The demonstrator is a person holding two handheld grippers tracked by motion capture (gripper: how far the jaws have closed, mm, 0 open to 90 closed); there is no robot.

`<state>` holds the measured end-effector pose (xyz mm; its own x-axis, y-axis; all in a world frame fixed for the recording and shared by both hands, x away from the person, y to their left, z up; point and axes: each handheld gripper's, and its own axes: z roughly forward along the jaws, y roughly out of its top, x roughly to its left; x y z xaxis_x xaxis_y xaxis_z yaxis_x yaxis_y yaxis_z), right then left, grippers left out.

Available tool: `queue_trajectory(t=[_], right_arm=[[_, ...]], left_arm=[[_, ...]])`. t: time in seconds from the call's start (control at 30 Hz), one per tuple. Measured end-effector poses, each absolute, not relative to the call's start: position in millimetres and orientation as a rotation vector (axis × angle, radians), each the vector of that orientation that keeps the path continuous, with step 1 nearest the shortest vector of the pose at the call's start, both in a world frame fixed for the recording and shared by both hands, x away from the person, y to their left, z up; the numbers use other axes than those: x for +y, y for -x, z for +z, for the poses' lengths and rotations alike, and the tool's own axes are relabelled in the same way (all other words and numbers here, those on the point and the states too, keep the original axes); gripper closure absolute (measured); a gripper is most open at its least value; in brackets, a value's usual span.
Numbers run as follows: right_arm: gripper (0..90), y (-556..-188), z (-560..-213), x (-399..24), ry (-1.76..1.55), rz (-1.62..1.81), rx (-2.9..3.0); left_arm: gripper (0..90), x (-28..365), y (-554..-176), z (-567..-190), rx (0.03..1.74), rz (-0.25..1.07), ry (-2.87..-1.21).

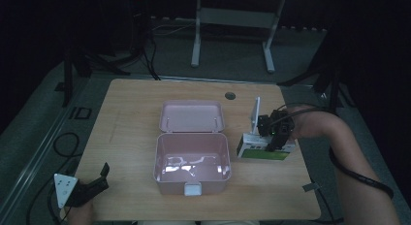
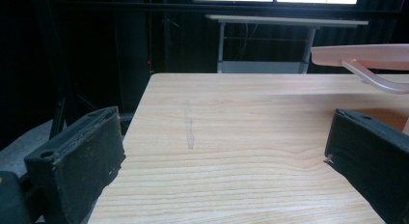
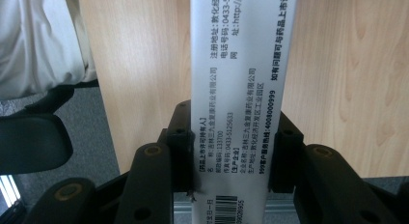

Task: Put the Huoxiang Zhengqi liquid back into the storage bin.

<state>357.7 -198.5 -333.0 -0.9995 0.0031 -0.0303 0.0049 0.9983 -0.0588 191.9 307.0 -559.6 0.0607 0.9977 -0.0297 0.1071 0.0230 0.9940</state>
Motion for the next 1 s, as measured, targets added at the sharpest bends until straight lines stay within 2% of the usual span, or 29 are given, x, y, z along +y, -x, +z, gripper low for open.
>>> queue_trajectory(t=[0.53, 1.0], right_arm=[[62.1, -346.0, -309.9, -149.2, 0.042, -0.105, 3.078], [62.0, -335.1, -308.8, -93.7, 0.124, -0.160, 3.056]], left_arm=[[0.4, 307.5, -191.3, -559.2, 1.254, 1.092, -1.297], [0.4, 308.1, -190.8, -559.2, 1.253, 1.086, -1.290]])
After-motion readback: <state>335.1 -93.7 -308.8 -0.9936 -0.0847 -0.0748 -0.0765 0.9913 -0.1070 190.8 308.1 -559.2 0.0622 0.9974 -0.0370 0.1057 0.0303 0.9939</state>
